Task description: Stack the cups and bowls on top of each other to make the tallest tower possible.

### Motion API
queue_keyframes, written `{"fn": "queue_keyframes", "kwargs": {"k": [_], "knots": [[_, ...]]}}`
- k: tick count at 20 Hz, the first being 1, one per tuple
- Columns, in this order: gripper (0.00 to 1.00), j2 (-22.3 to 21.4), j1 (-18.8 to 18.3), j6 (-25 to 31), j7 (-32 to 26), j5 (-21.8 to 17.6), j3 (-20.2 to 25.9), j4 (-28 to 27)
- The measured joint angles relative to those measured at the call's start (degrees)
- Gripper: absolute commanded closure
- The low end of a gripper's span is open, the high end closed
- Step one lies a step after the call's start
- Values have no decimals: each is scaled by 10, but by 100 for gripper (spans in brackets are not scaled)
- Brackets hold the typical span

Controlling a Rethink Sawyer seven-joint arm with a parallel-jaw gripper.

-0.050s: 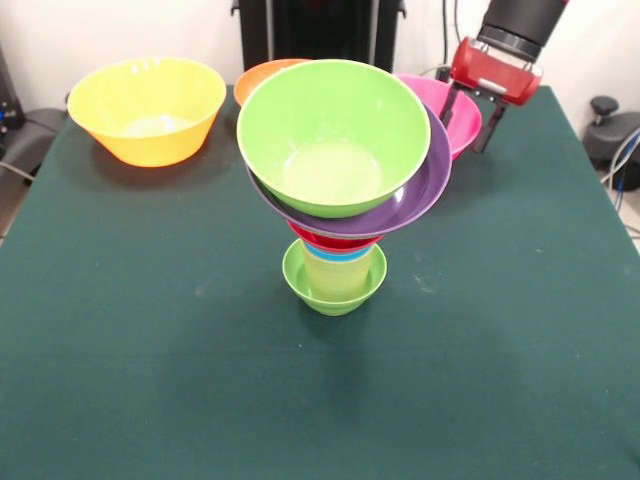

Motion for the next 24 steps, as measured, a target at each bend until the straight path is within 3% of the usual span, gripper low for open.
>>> {"fn": "queue_keyframes", "kwargs": {"k": [14, 15, 24], "knots": [[0, 0, 6, 0, 0, 27, 0, 0], [100, 0, 9, 0, 0, 34, 0, 0], [100, 0, 11, 8, 0, 41, -1, 0]]}}
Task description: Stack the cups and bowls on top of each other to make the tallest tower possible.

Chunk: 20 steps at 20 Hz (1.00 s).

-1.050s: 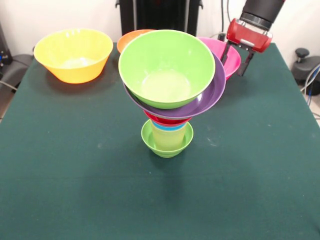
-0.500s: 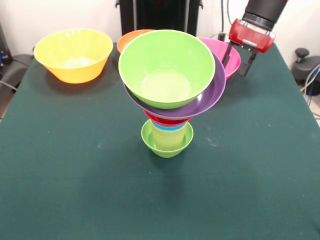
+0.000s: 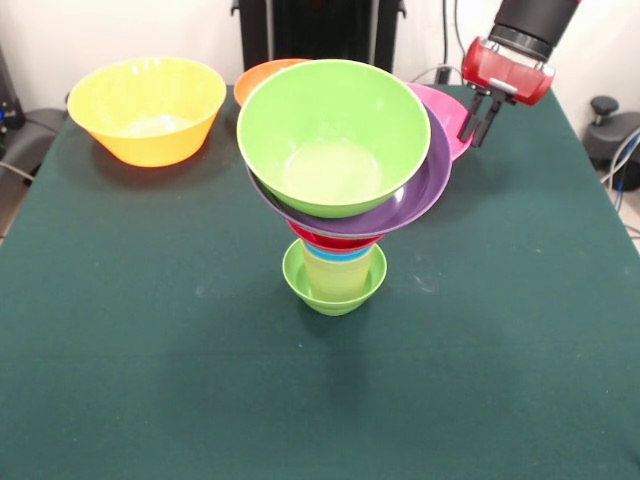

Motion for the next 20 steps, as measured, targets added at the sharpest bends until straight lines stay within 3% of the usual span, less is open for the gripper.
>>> {"fn": "queue_keyframes", "kwargs": {"k": [20], "knots": [[100, -2, -13, 0, 0, 0, 0, 0]]}}
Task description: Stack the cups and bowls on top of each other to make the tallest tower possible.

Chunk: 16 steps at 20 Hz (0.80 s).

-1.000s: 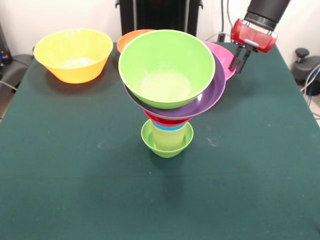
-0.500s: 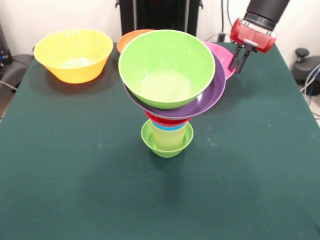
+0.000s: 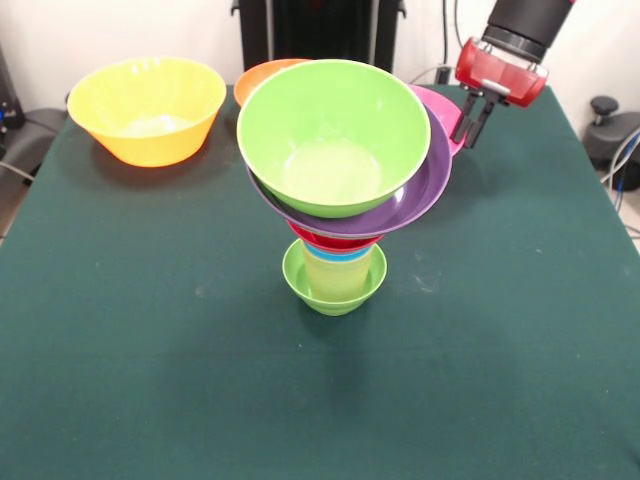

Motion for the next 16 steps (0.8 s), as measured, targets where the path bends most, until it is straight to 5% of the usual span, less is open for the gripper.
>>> {"fn": "queue_keyframes", "kwargs": {"k": [16], "knots": [[100, -3, -8, 0, 0, 0, 6, 0]]}}
